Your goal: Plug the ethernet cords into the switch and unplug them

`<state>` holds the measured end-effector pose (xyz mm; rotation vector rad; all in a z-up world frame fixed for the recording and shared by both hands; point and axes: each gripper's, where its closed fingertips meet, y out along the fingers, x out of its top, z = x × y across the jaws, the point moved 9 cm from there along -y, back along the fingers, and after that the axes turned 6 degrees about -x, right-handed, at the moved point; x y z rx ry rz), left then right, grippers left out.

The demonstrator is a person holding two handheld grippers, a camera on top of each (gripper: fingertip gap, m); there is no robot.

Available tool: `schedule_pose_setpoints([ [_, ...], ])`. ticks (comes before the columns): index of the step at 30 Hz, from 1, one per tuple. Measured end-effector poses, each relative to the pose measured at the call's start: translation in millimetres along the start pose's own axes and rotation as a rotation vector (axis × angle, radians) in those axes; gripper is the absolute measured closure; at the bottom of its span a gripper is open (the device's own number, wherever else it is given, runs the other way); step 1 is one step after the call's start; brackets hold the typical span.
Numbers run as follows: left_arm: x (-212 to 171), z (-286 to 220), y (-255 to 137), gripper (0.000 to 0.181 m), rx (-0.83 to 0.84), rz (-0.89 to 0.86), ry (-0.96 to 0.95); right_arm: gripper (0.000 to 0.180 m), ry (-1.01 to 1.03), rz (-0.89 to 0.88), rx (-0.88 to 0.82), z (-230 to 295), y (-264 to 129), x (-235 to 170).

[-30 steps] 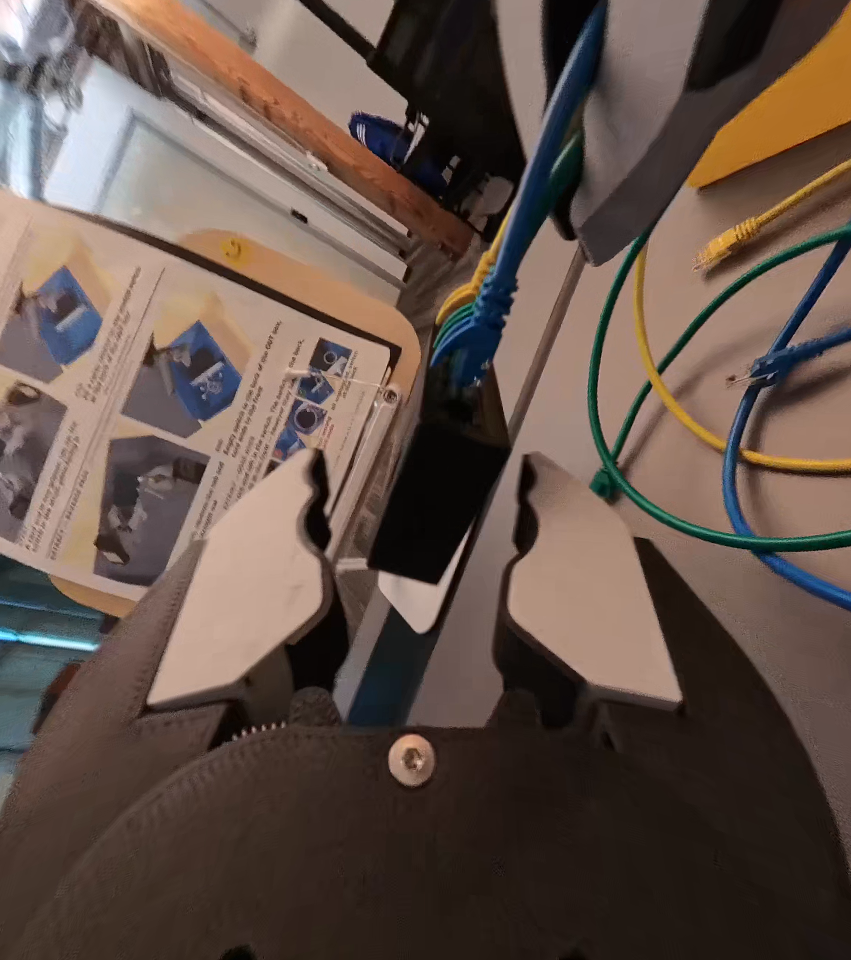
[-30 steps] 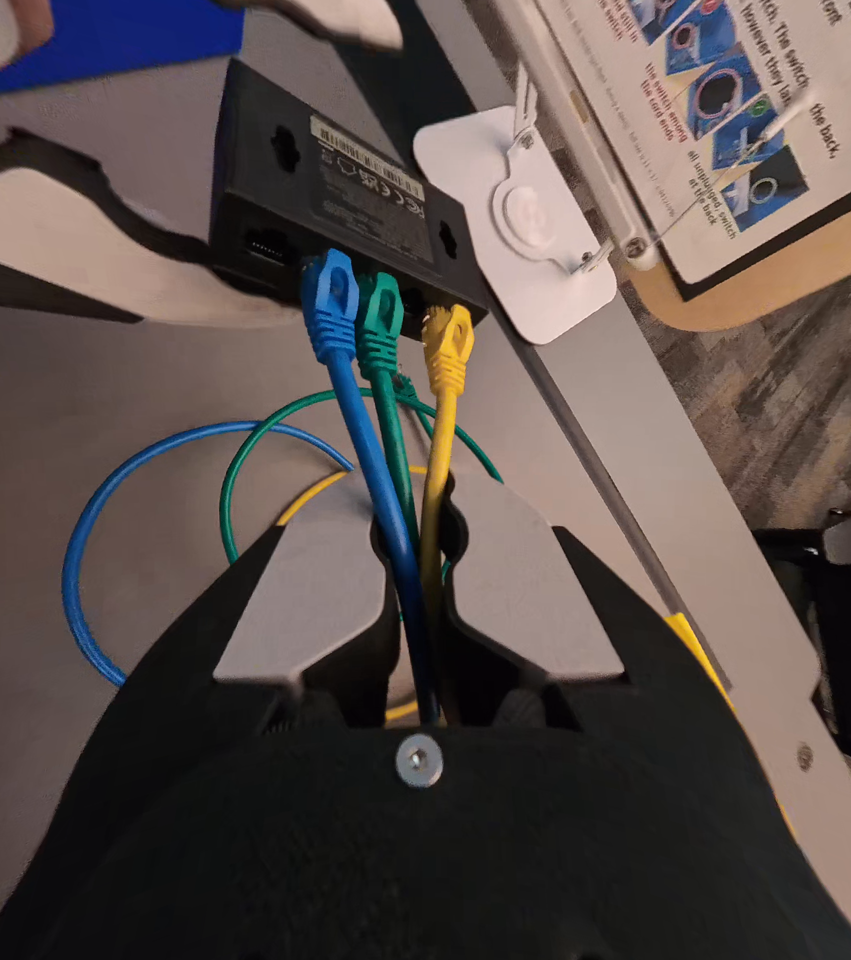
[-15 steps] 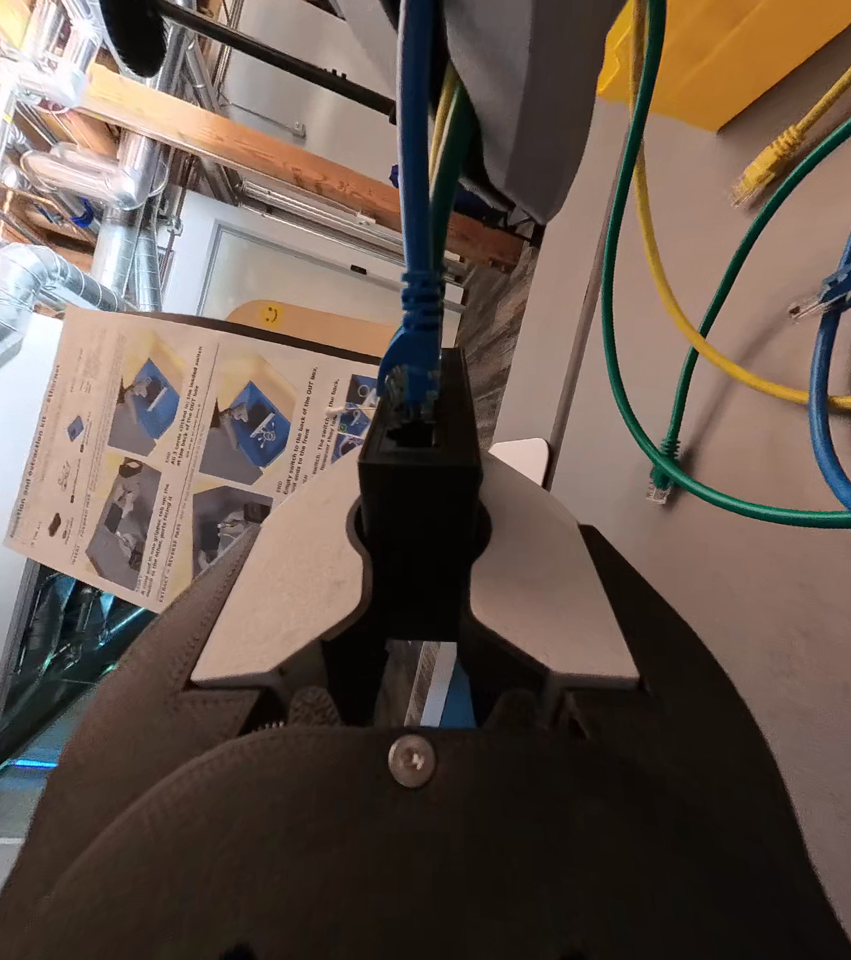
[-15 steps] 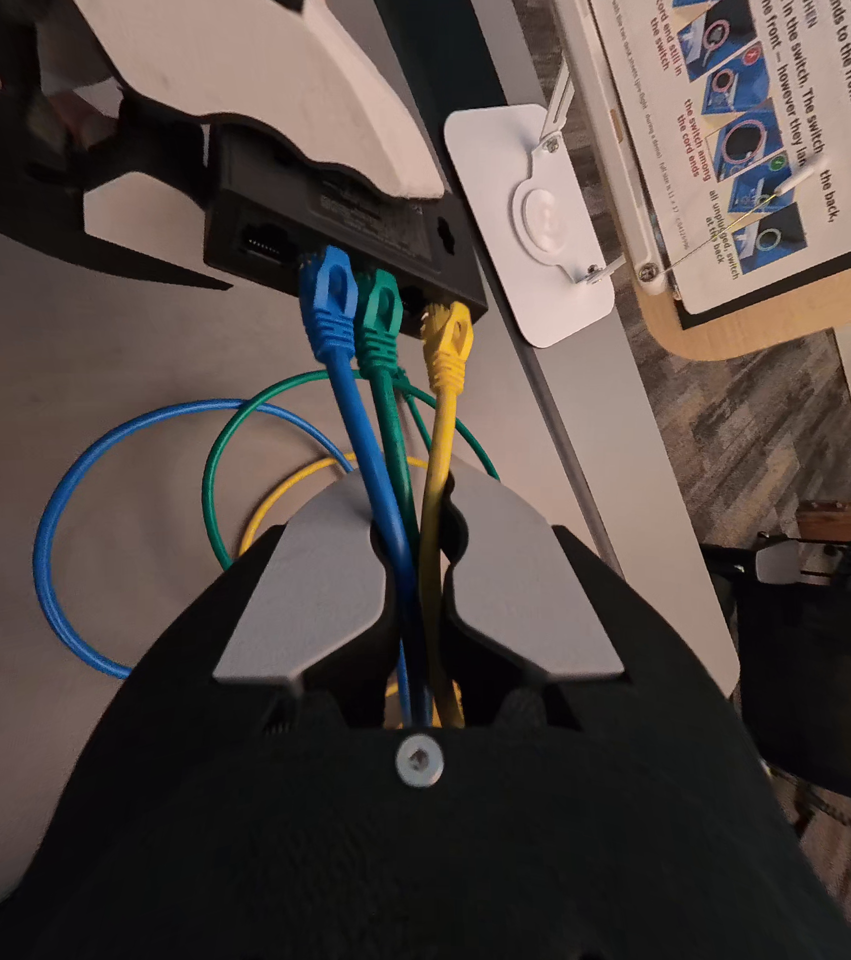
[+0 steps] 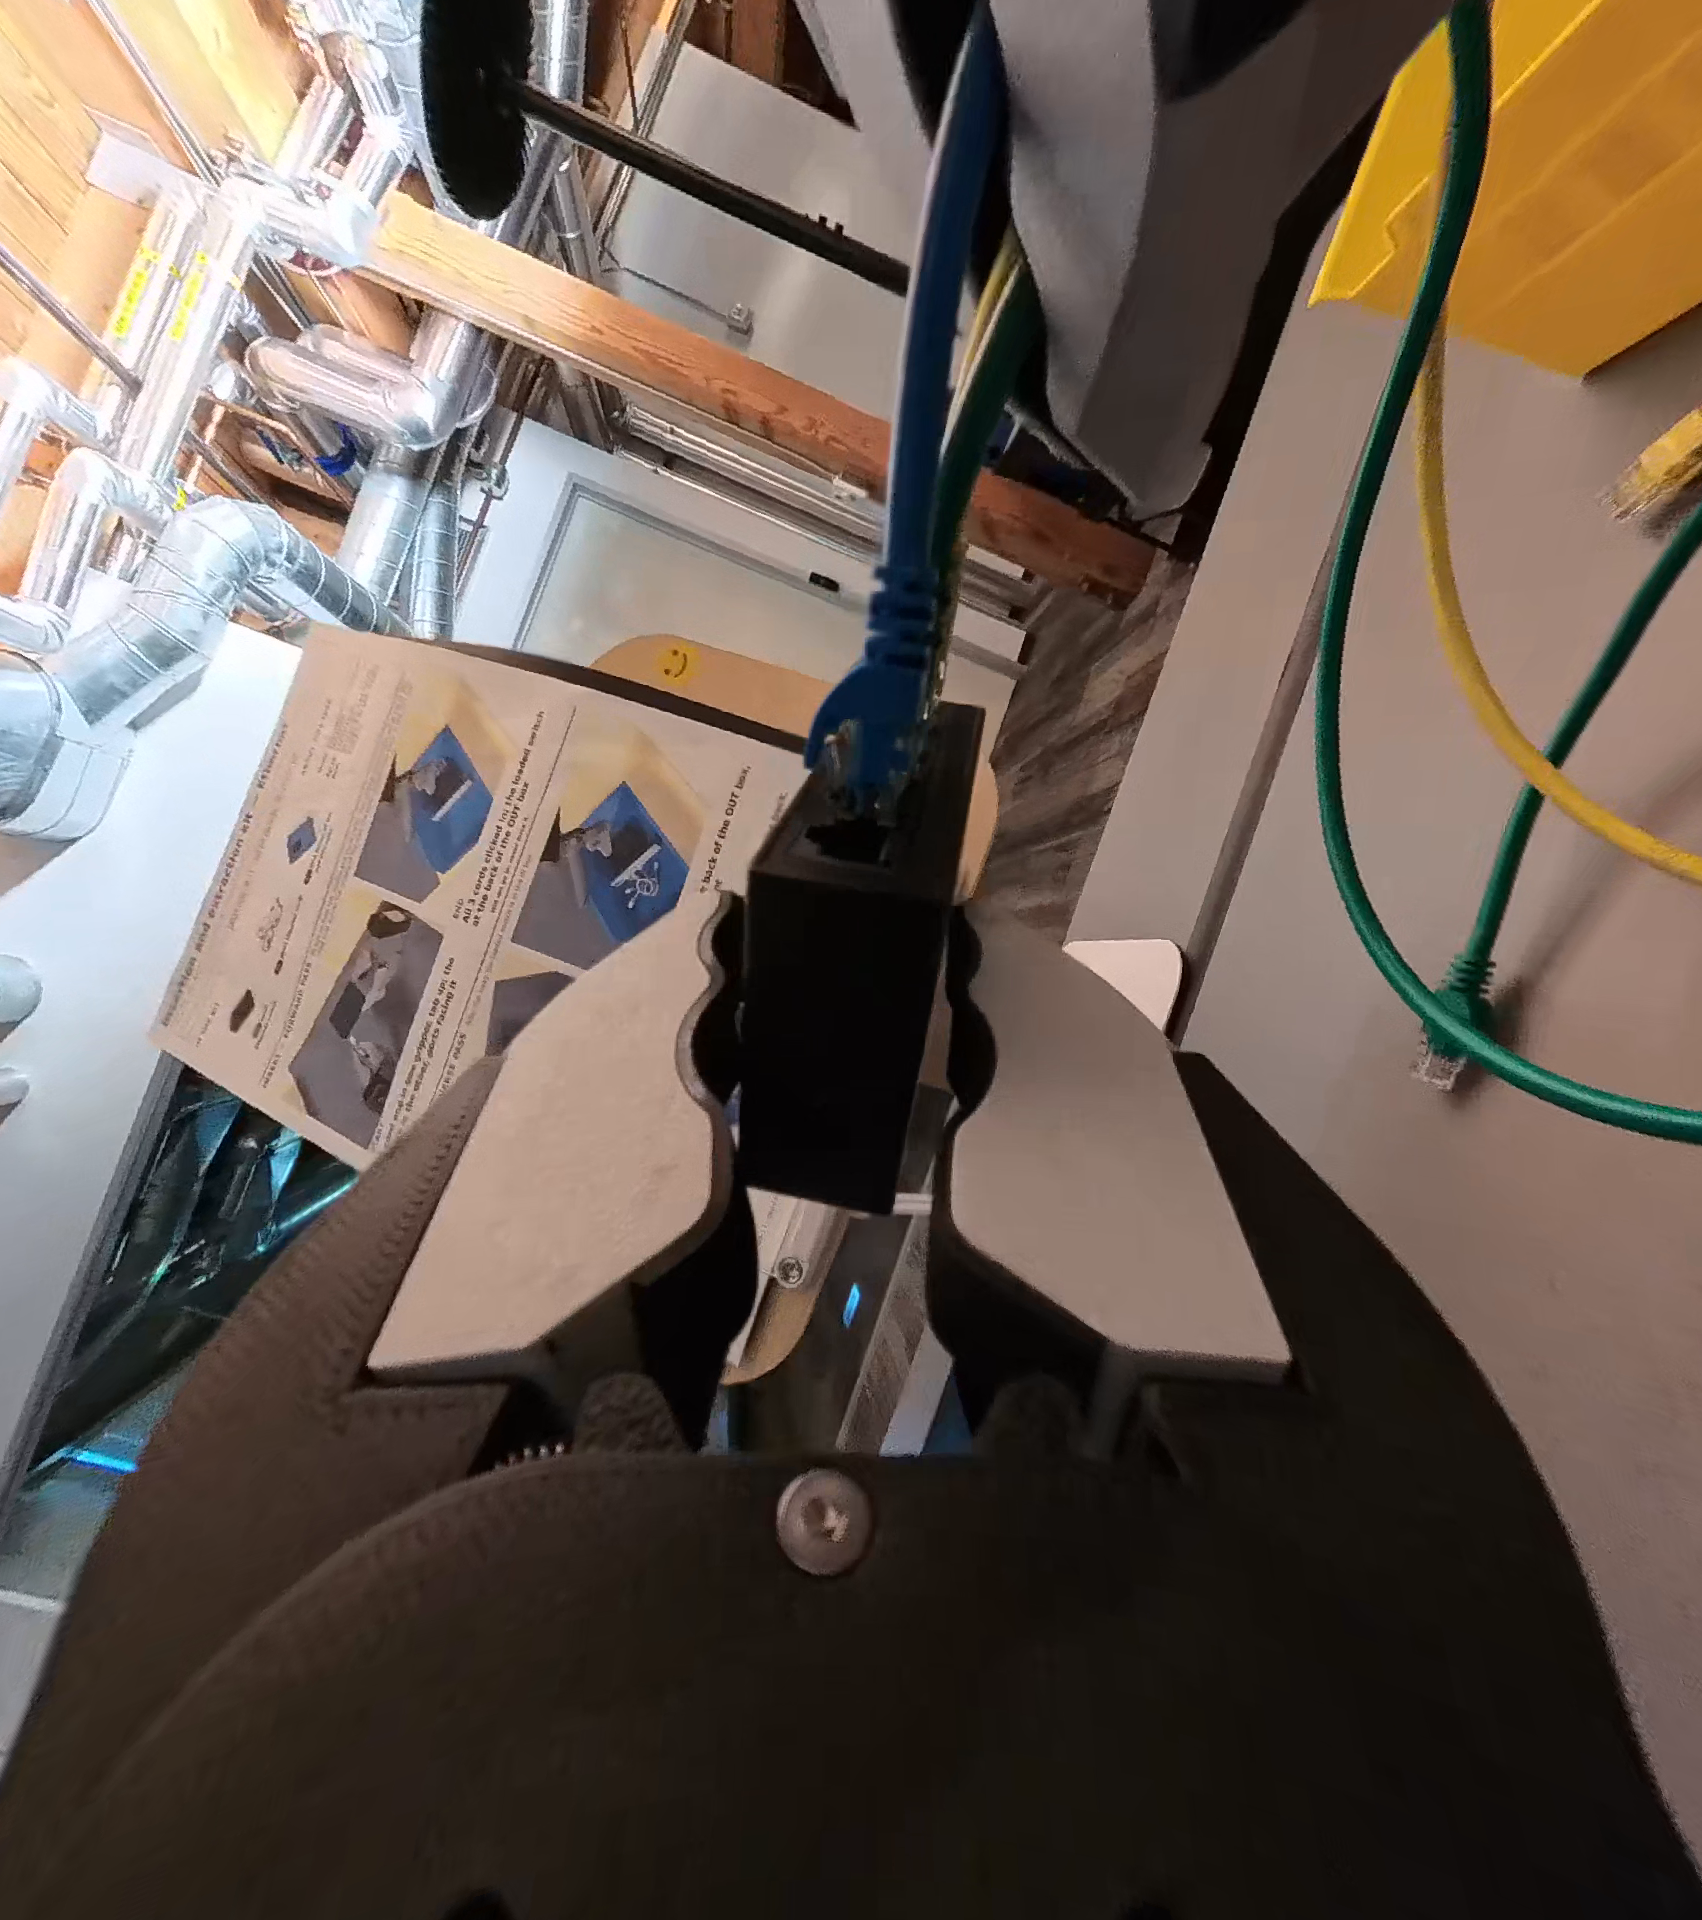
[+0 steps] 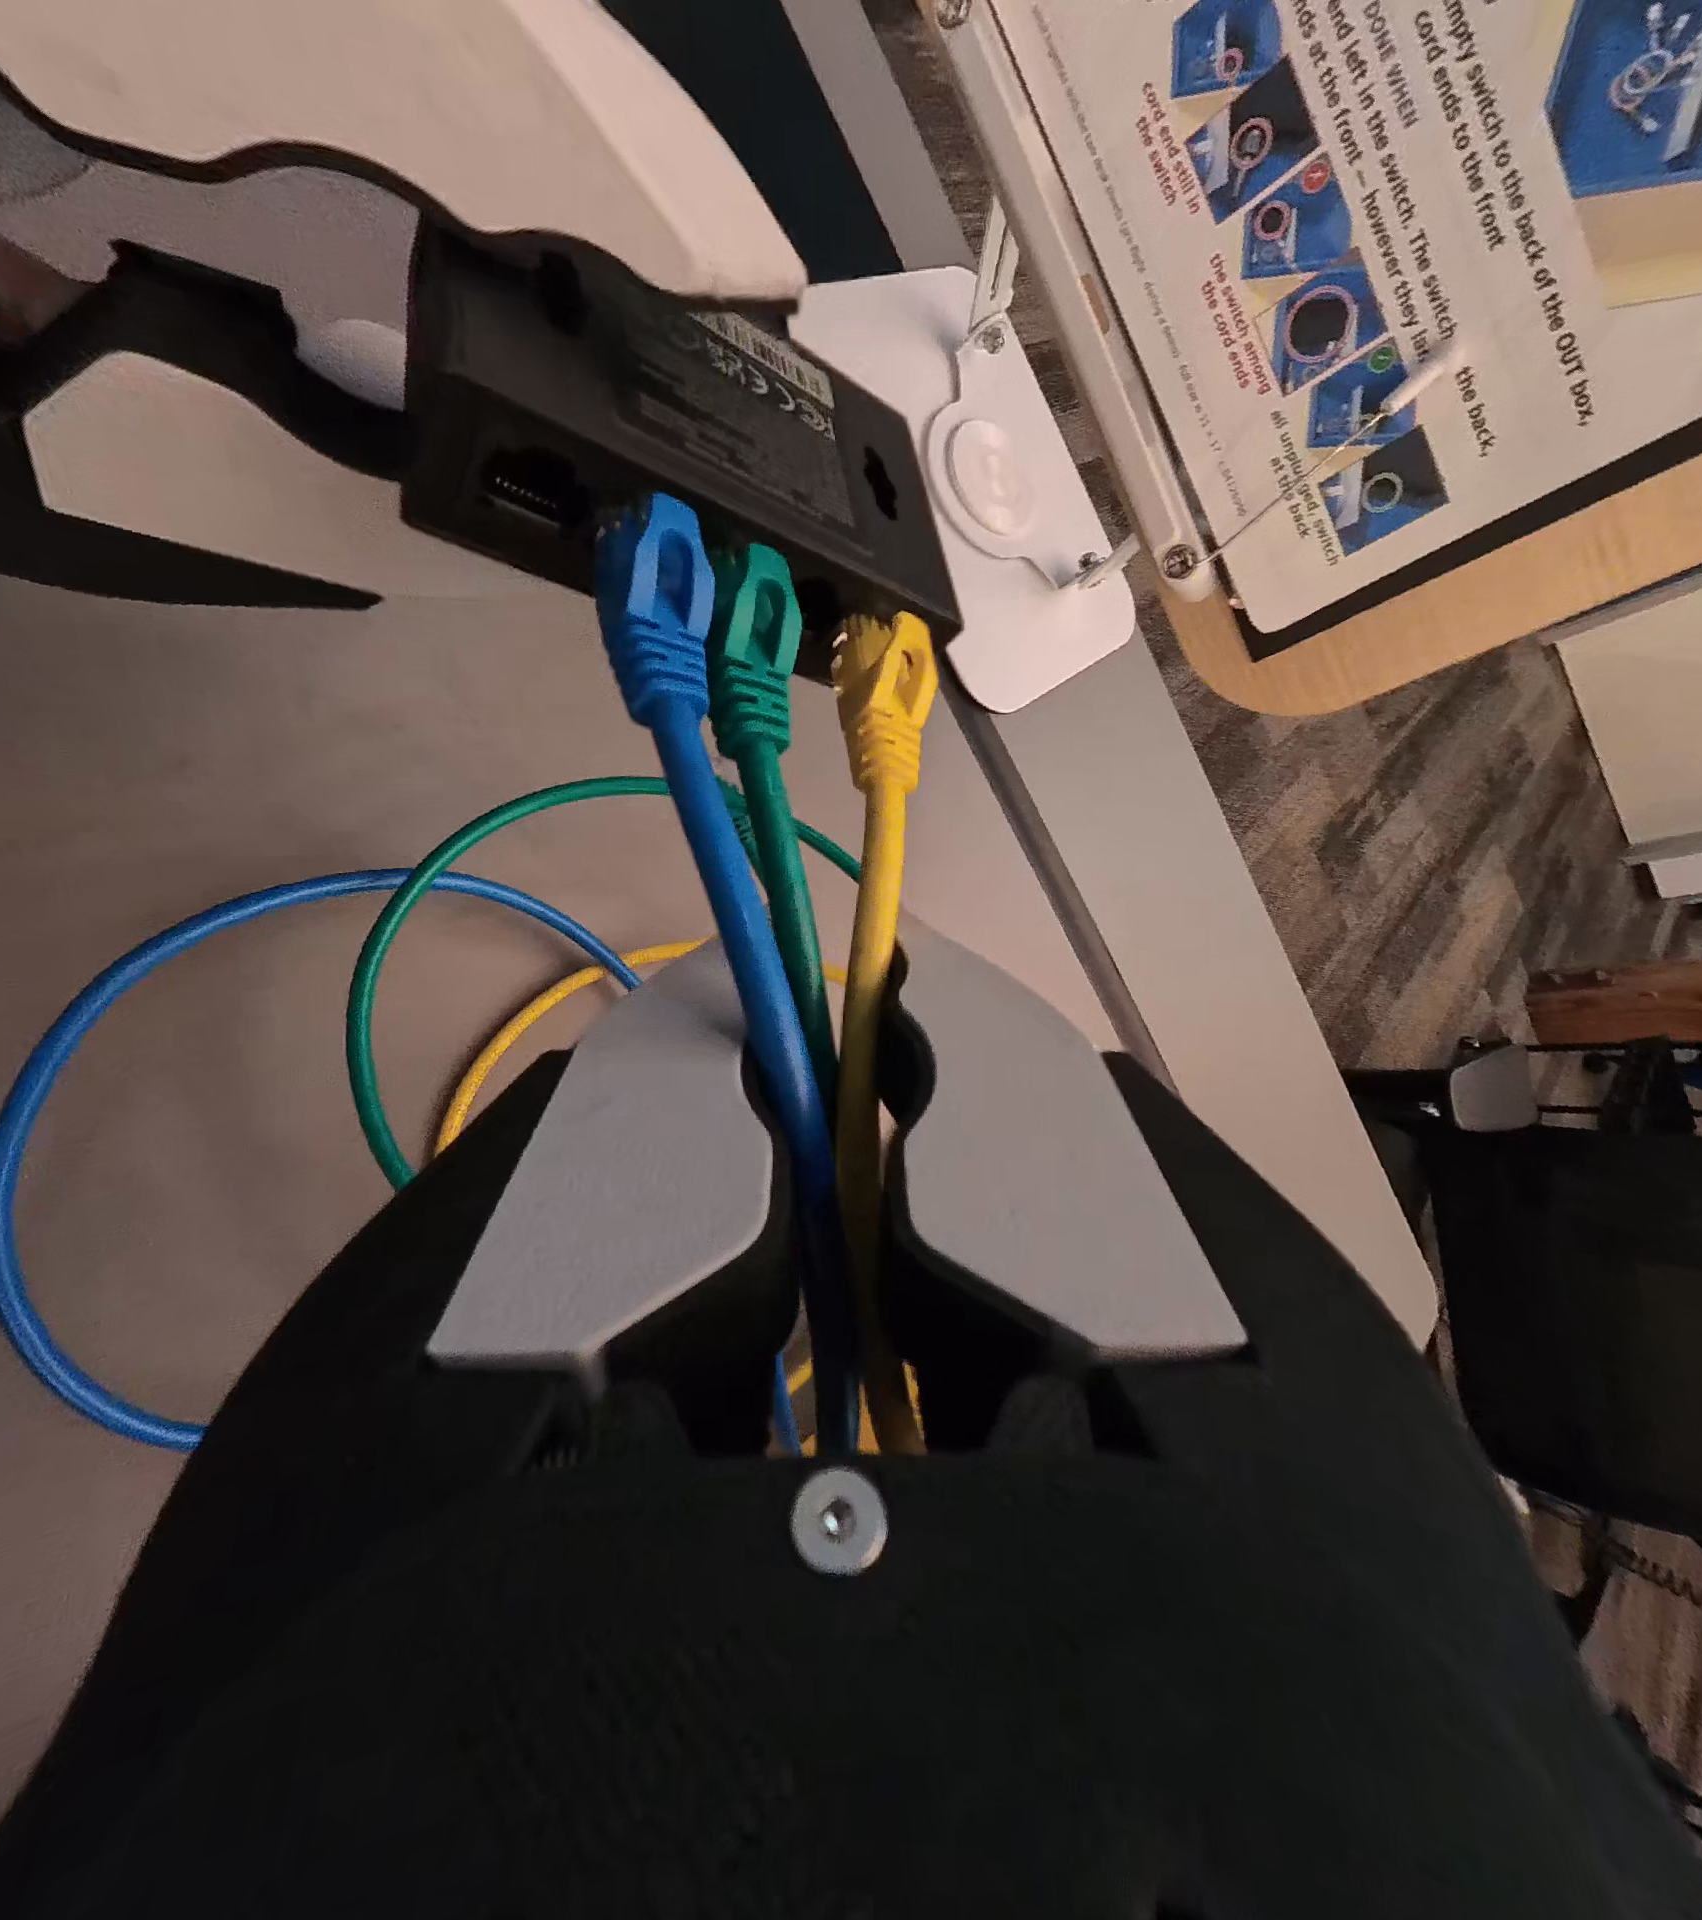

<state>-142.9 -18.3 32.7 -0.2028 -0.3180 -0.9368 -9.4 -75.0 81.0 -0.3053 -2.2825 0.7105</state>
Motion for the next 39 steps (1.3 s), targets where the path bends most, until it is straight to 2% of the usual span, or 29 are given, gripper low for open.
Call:
schedule_pose_setpoints([
  [1,0.2,-0.9,0.3,0.147,-0.004,0.007,0.009,0.168,-0.009,-0.001,-0.007,0.2,-0.6,0.4],
  [4,-1.2,-5.7,0.0,0.152,-0.009,0.003,0.051,0.168,-0.052,-0.007,-0.026,2.3,-1.9,1.4],
  [15,-6.4,-2.4,3.5,0.152,0.082,0.119,0.171,0.164,-0.113,0.0,-0.092,11.6,1.9,6.2],
  [18,-6.6,2.0,1.1,0.152,0.086,0.117,0.178,0.144,-0.156,-0.07,-0.086,10.5,-1.5,7.3],
  [20,-8.2,4.4,0.5,0.152,0.066,0.131,0.16,0.122,-0.268,-0.292,-0.143,9.9,-11.6,13.5],
  [21,-8.2,5.0,0.3,0.152,0.049,0.134,0.151,0.123,-0.351,-0.42,-0.183,11.4,-17.8,12.3],
  [22,-7.2,5.2,0.3,0.152,0.032,0.138,0.144,0.132,-0.434,-0.529,-0.234,14.0,-24.1,10.9],
  [24,-3.3,5.3,0.2,0.152,0.016,0.144,0.146,0.146,-0.57,-0.642,-0.299,22.7,-29.8,9.1],
  [29,6.3,1.1,-0.8,0.152,0.01,0.132,0.209,0.145,-0.699,-0.538,-0.293,35.1,-11.6,7.5],
  [39,11.5,-3.2,0.7,0.152,-0.02,0.135,0.224,0.158,-0.796,-0.532,-0.329,40.4,-0.7,4.4],
])
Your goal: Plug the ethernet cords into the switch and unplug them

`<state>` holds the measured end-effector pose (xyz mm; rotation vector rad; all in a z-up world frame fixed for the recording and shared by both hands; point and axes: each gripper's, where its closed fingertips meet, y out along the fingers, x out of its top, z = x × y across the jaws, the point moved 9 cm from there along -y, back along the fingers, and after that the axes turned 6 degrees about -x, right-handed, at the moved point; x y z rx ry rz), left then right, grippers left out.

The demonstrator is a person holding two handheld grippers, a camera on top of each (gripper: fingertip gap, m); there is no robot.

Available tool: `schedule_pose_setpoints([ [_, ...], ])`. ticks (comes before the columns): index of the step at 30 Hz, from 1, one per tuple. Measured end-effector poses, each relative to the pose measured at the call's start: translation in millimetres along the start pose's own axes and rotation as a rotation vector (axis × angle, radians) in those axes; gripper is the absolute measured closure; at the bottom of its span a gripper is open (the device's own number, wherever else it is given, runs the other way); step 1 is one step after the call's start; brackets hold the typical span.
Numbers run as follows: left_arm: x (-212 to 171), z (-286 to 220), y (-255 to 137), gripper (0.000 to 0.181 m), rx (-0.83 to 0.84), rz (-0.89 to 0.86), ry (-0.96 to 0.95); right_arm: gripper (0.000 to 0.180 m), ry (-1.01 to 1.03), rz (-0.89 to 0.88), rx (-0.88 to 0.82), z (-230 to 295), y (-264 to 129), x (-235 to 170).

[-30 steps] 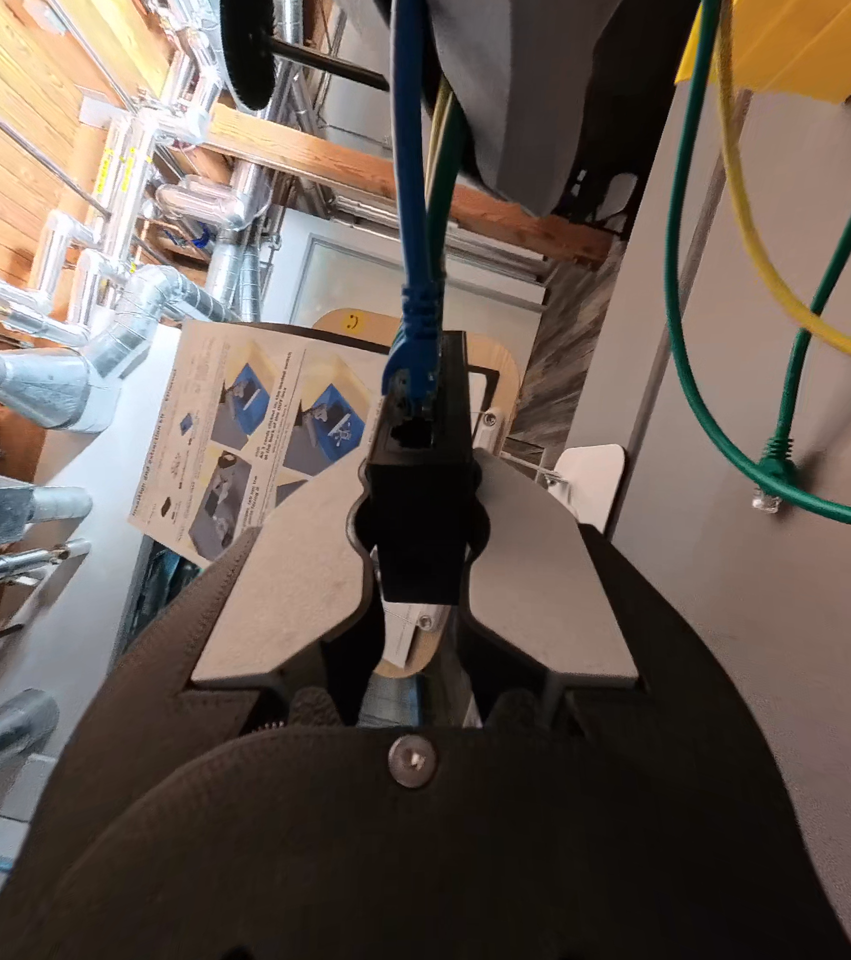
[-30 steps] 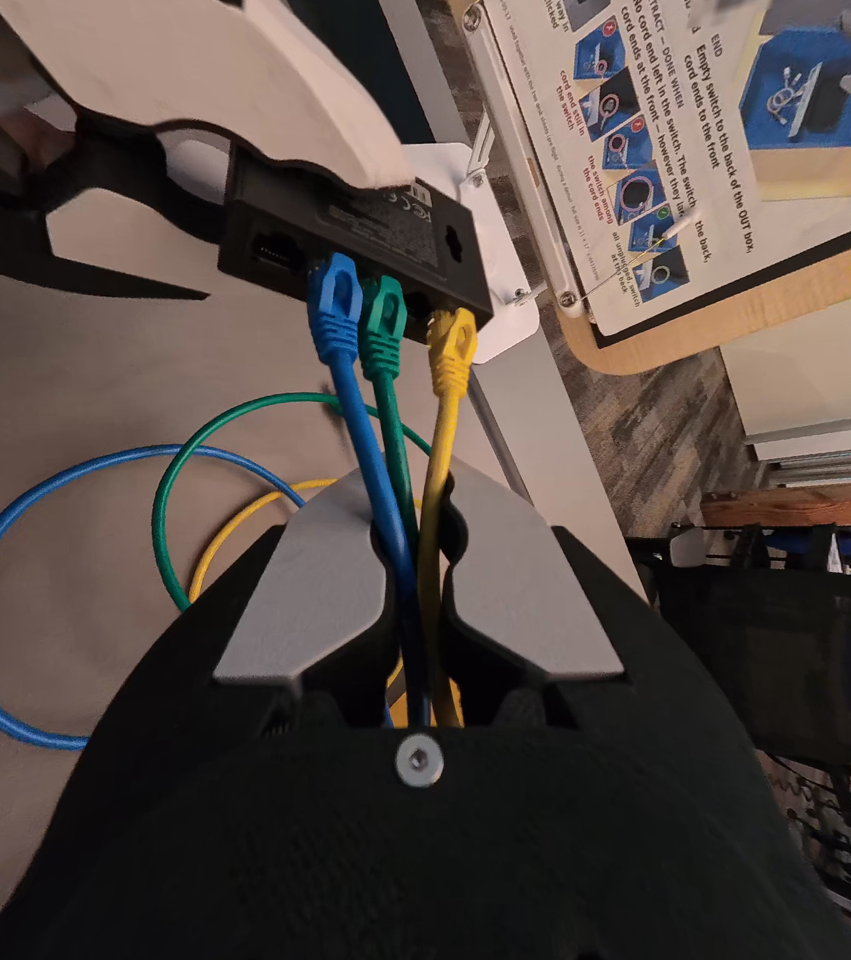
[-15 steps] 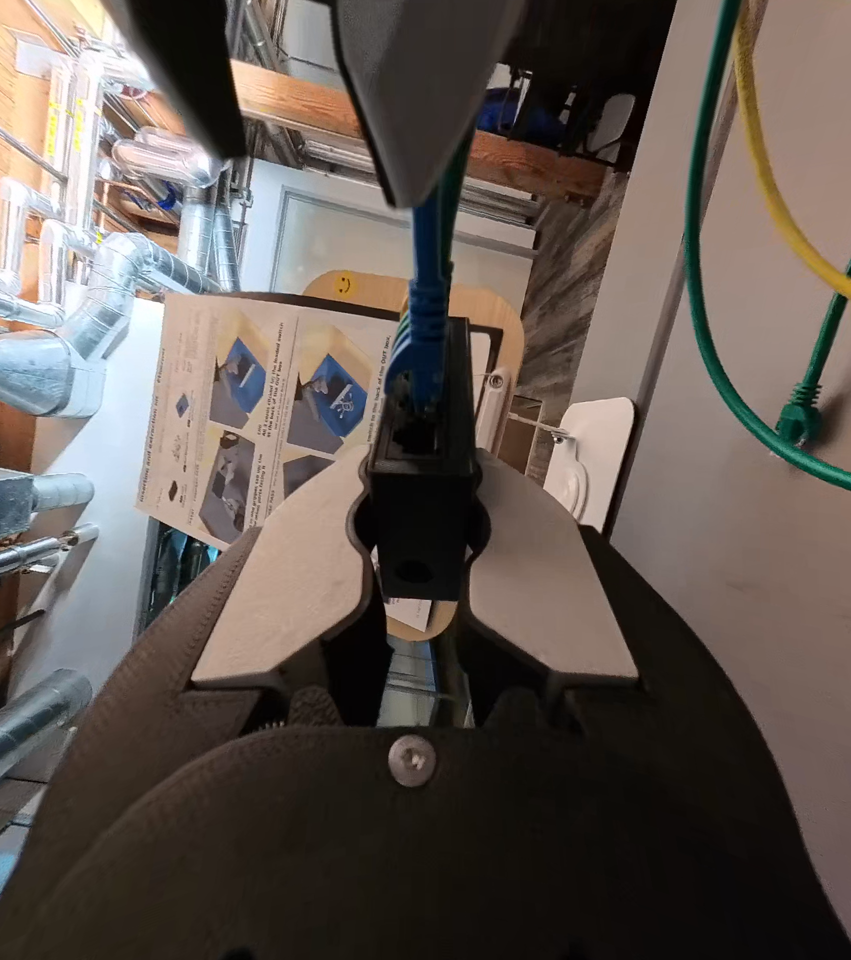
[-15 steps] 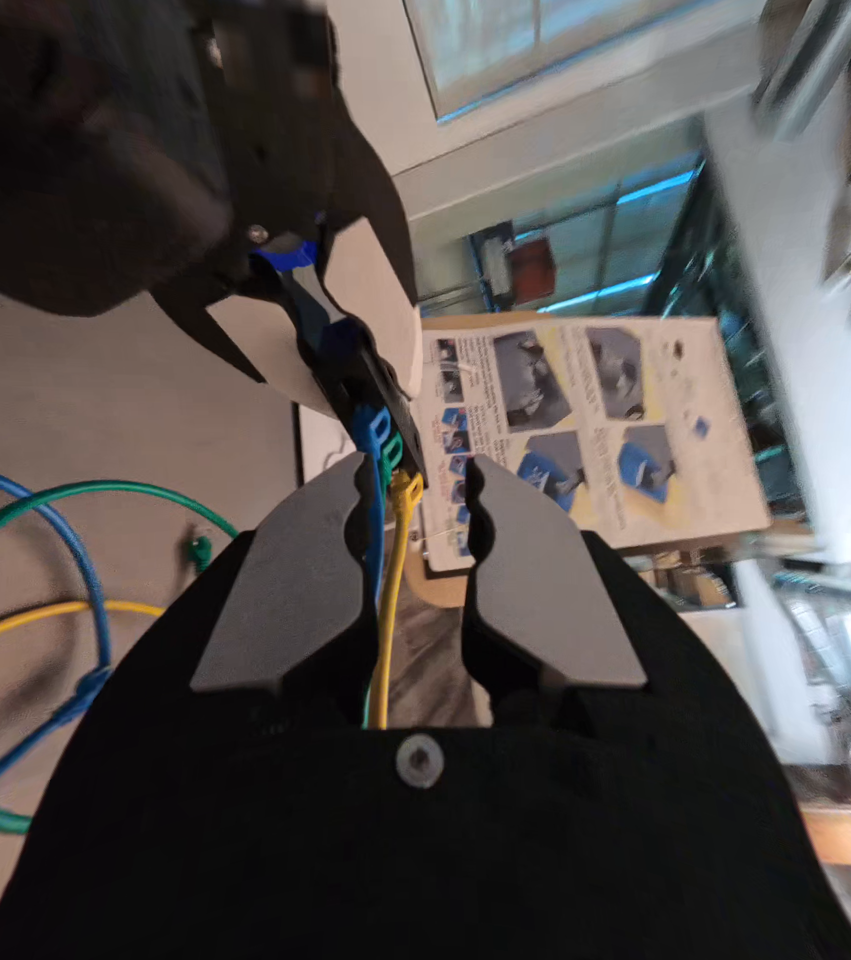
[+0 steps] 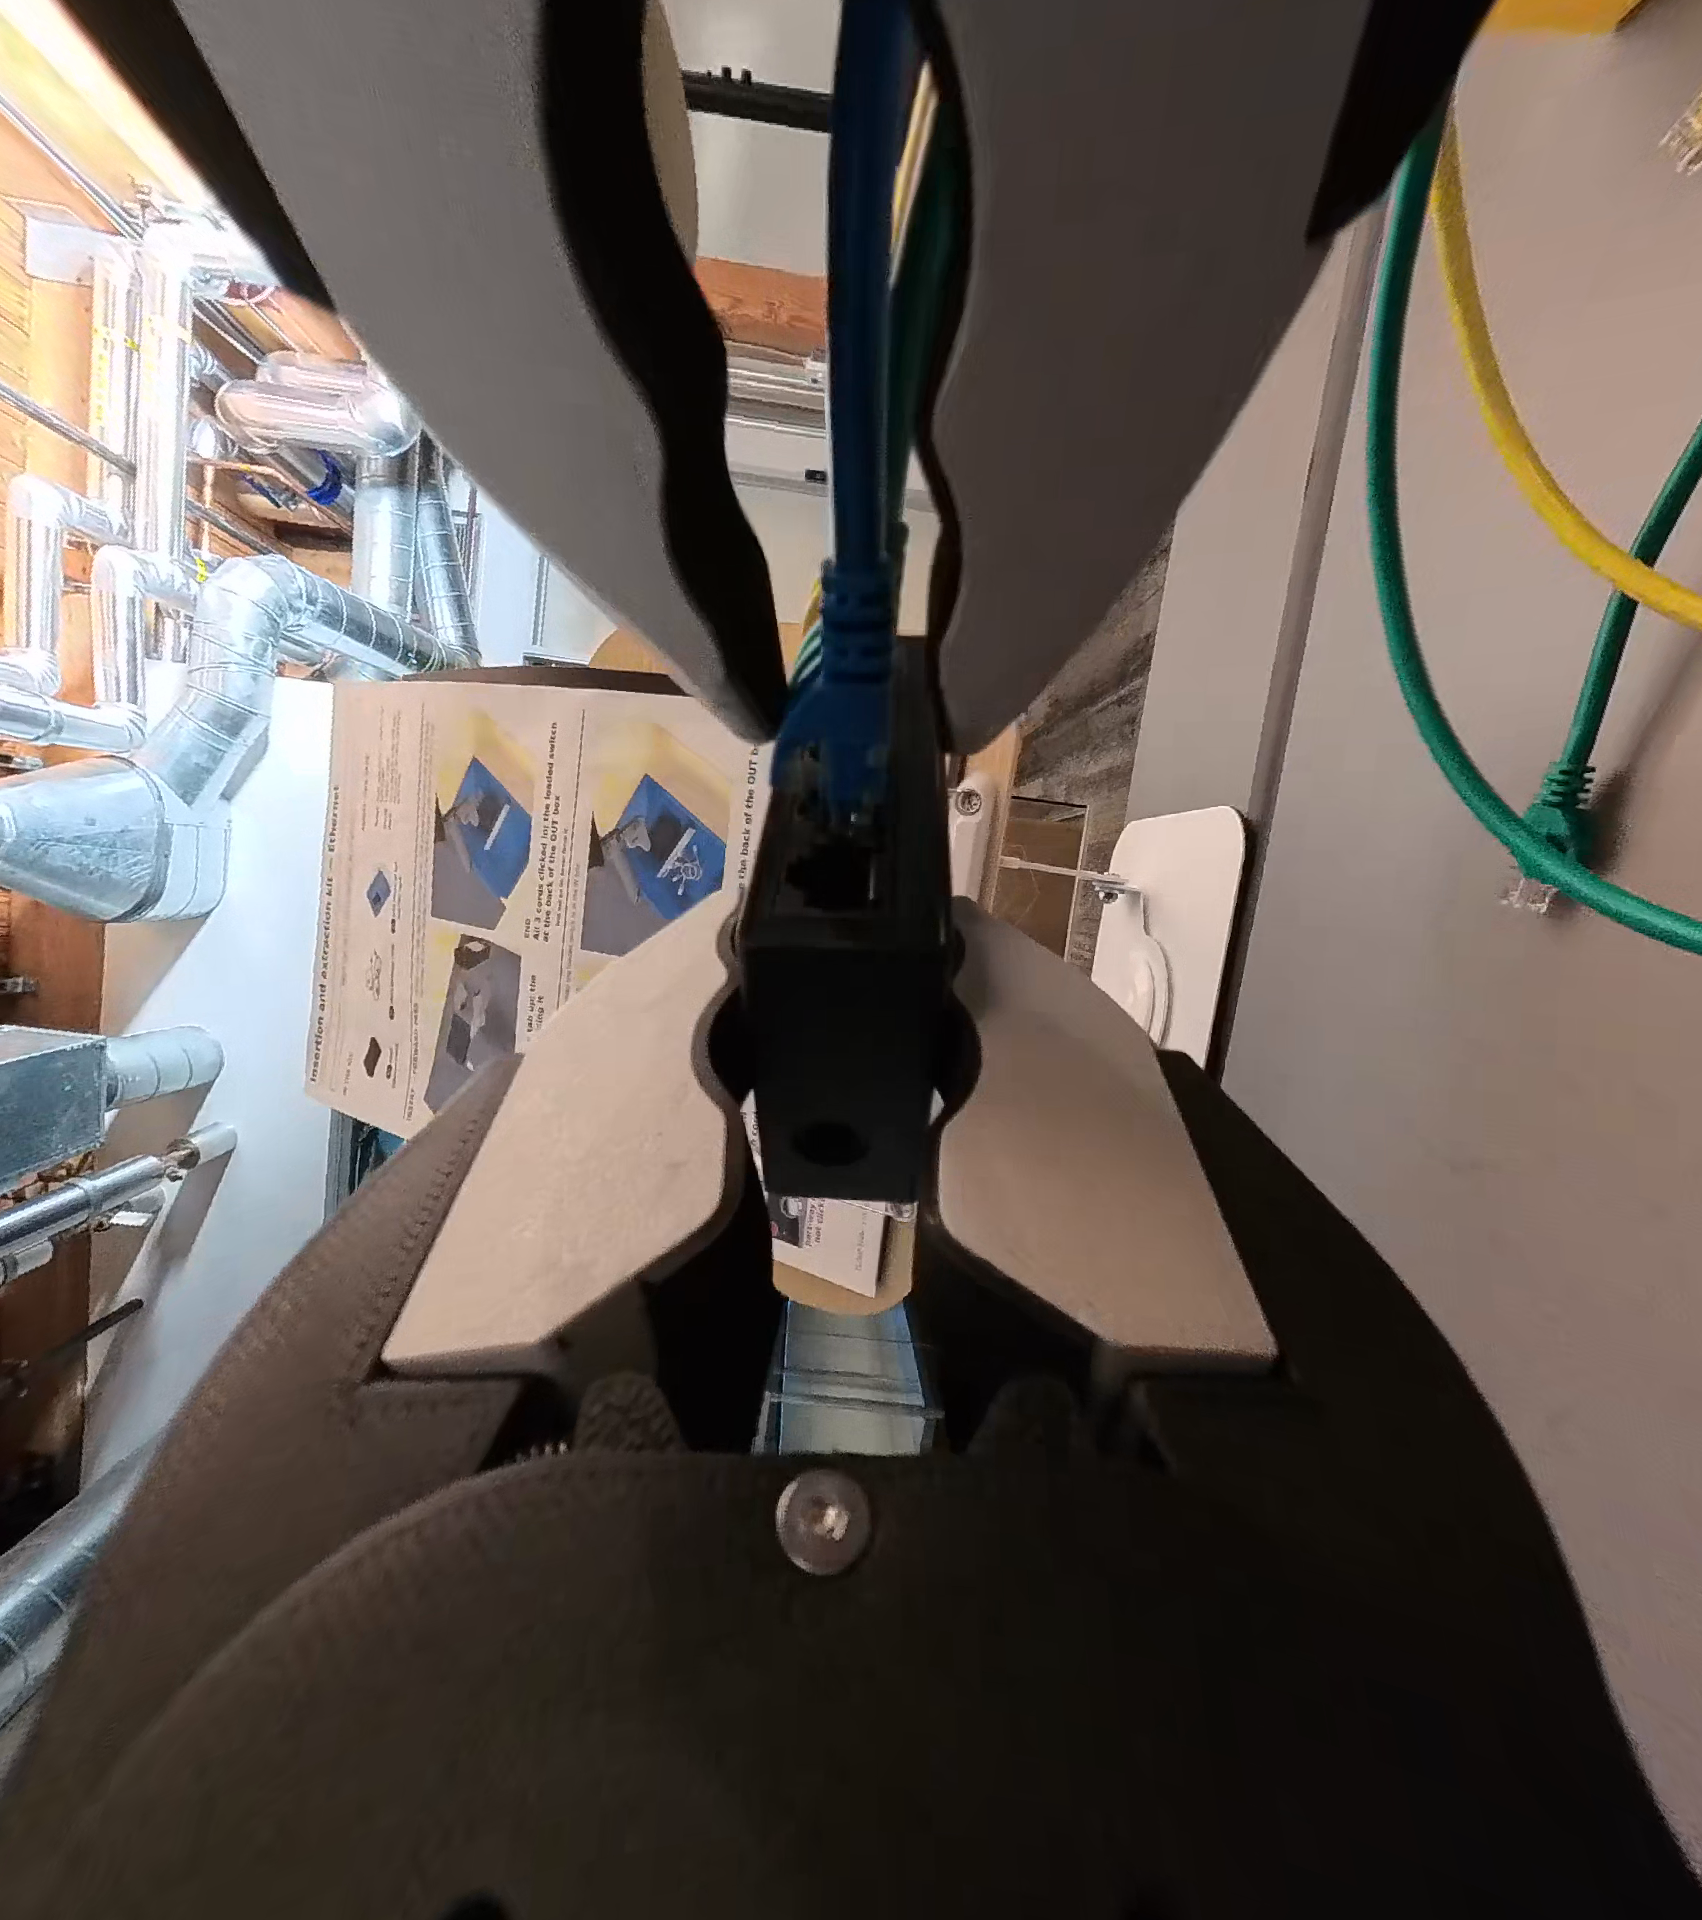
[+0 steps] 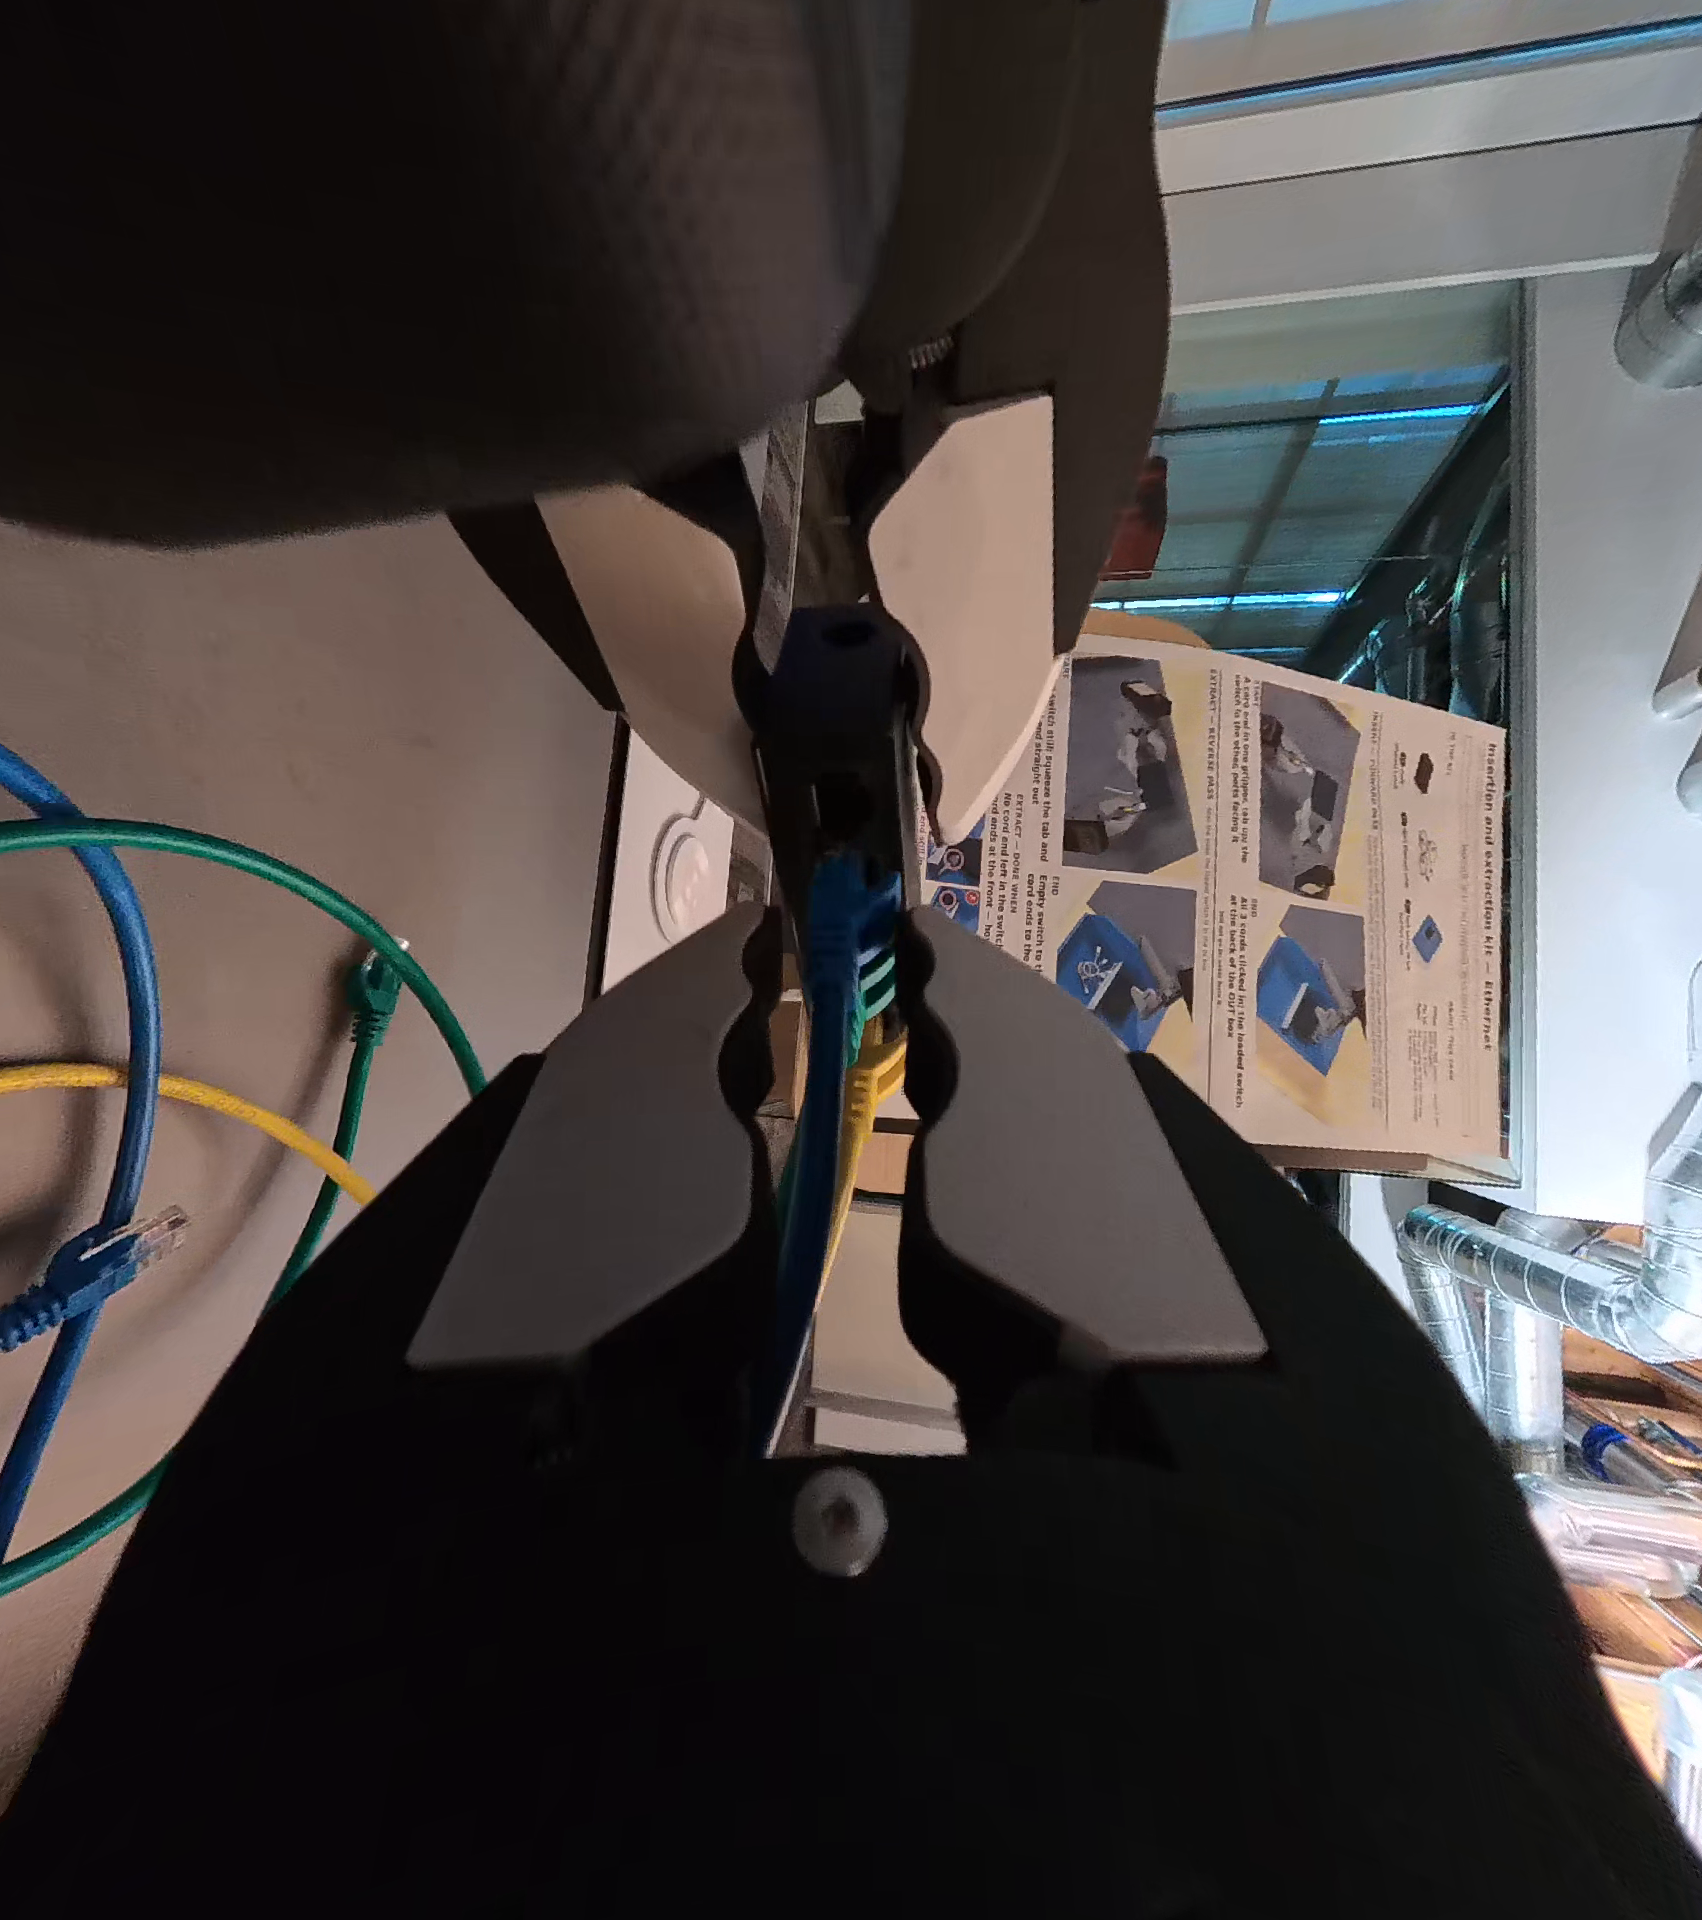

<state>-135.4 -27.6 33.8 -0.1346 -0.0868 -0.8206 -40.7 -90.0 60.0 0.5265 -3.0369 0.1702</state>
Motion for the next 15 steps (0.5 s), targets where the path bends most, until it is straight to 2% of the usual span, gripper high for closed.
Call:
schedule_pose_setpoints([
  [8,-0.1,-2.2,2.0,0.152,-0.026,0.014,-0.001,0.162,-0.02,-0.033,-0.047,5.1,5.0,-1.6],
  [12,0.5,-5.6,3.5,0.152,-0.046,0.014,-0.003,0.164,-0.005,-0.04,-0.016,7.4,4.7,-3.4],
  [15,1.0,-8.0,8.6,0.151,0.027,0.075,-0.011,0.164,0.018,-0.024,-0.033,7.2,6.2,-2.0],
])
